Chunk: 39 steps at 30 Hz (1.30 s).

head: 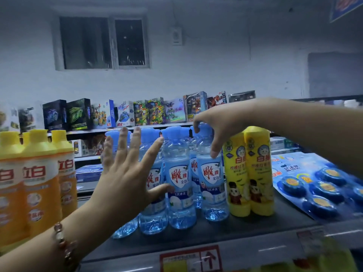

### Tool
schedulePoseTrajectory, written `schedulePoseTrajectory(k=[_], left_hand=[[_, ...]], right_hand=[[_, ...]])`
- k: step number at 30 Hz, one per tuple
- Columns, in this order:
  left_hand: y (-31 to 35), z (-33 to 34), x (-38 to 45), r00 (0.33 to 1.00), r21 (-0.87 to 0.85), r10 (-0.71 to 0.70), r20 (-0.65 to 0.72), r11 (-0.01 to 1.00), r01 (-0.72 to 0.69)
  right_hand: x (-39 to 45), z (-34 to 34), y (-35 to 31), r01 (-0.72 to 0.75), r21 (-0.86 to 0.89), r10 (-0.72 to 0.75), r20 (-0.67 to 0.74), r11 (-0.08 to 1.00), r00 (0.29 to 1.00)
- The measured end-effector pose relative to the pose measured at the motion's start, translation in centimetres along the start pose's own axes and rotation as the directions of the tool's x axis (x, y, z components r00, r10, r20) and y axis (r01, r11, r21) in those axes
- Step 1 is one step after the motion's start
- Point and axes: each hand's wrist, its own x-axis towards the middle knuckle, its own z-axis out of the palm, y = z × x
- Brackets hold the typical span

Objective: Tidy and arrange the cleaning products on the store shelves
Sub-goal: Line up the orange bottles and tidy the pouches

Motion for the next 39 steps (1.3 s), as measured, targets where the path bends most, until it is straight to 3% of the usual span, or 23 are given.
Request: schedulePoseTrajectory(k=[9,17,21,24,26,28,31,34,39], left_hand=[[3.8,-0.4,4.3,0.995,0.015,0.099,-0.029,0.995,-0.099],[5.9,-2.0,7.6,0.984,0.032,0.126,0.124,0.991,-0.131],[7.7,-2.4,9.8,0.983,-0.025,0.127,0.132,0.992,-0.125],[9.5,-3.2,12.0,0.979,-0.107,0.124,0.162,0.988,-0.108],[10.8,-3.8,13.4,0.974,-0.132,0.147,0.175,0.983,-0.125],[12.2,-4.0,14.8,0.966,-0.134,0.176,0.190,0.979,-0.152],[13.8,-3.6,16.5,0.953,-0.191,0.200,0.229,0.969,-0.158],[14.3,-2.7,17.7,0.954,-0.345,0.174,0.243,0.935,-0.083],[12.9,-2.3,19.4,0.967,-0.438,0.145,0.210,0.898,-0.040]], right_hand=[[0.4,0.1,0.4,0.057,0.066,-0.056,-0.018,0.996,0.998],[0.1,0.4,1.3,0.052,0.092,-0.045,-0.078,0.994,0.996],[-3.9,1.5,3.0,0.105,0.345,0.013,-0.323,0.933,0.946],[-7.4,4.9,5.4,0.097,0.505,0.258,-0.585,0.857,0.769],[-8.7,9.0,6.4,0.019,0.693,0.488,-0.527,0.721,0.696],[-9.5,13.6,6.4,-0.052,0.860,0.597,-0.308,0.508,0.741],[-10.0,18.7,5.9,-0.121,0.942,0.576,-0.088,0.314,0.813],[-10.2,20.5,5.6,-0.121,0.931,0.528,-0.085,0.343,0.845],[-10.1,20.7,6.1,-0.122,0.929,0.509,-0.080,0.350,0.857]])
